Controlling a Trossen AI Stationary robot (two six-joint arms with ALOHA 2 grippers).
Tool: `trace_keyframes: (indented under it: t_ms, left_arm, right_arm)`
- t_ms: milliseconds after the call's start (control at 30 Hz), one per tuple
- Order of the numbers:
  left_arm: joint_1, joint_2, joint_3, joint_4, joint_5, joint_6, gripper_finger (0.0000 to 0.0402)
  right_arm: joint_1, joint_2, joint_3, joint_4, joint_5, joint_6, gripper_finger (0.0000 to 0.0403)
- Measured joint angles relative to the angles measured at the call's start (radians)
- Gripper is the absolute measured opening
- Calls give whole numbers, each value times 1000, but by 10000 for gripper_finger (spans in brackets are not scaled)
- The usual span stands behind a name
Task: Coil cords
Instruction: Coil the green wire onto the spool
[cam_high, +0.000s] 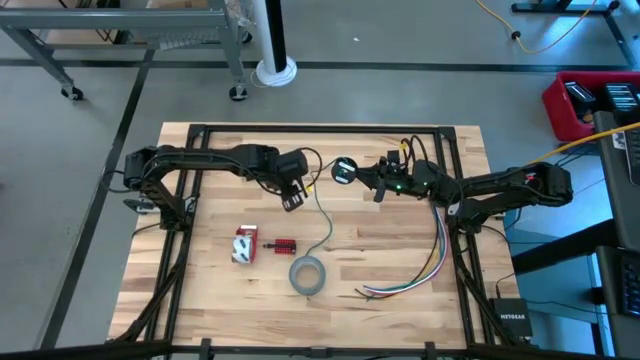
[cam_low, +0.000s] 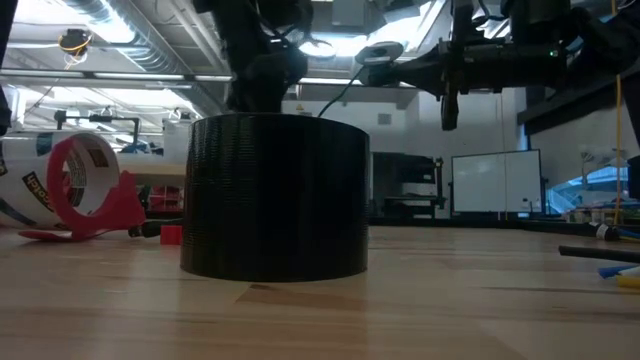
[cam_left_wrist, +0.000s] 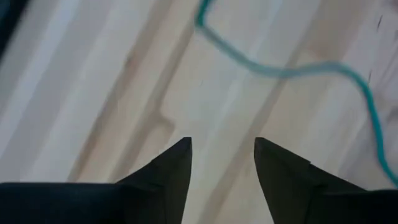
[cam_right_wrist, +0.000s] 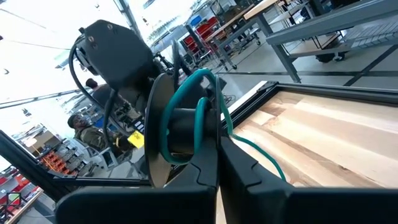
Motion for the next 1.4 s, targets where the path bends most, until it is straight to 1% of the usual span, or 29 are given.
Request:
trace_keyframes:
  t_ms: [200,333,400,500,667,833,900,1000,1200,1300,1400]
  left_arm:
    - [-10,0,-2,128,-112,26,156]
    - [-40,0,-51,228,-217,76,147]
    - [-54,0,-89,274,-251,99,143]
    - [-69,0,-153,356,-260,95,137]
    - [-92,0,-214,475,-262,92,124]
    - [-97,-2,-256,679,-278,116,107]
    - [-86,-2,-278,725,-290,120,99]
    - [-66,-2,-302,720,-296,114,88]
    - [-47,-31,-308,676,-297,100,74]
    - [-49,-83,-308,645,-297,103,69]
    - [-51,-148,-308,568,-296,86,65]
  right_arm:
    - [0,0,0,25,0,0,1]
    - [0,-7,0,41,17,0,1]
    - [0,-9,0,50,18,0,1]
    - [0,-15,0,45,18,0,1]
    - [0,-15,-1,43,18,0,1]
    - [0,-15,-1,43,17,0,1]
    - [0,-15,-1,42,16,0,1]
    - [0,-15,0,41,0,0,1]
    - [0,-15,-1,22,0,0,1]
    - [0,-15,0,22,0,0,1]
    - [0,-15,0,22,0,0,1]
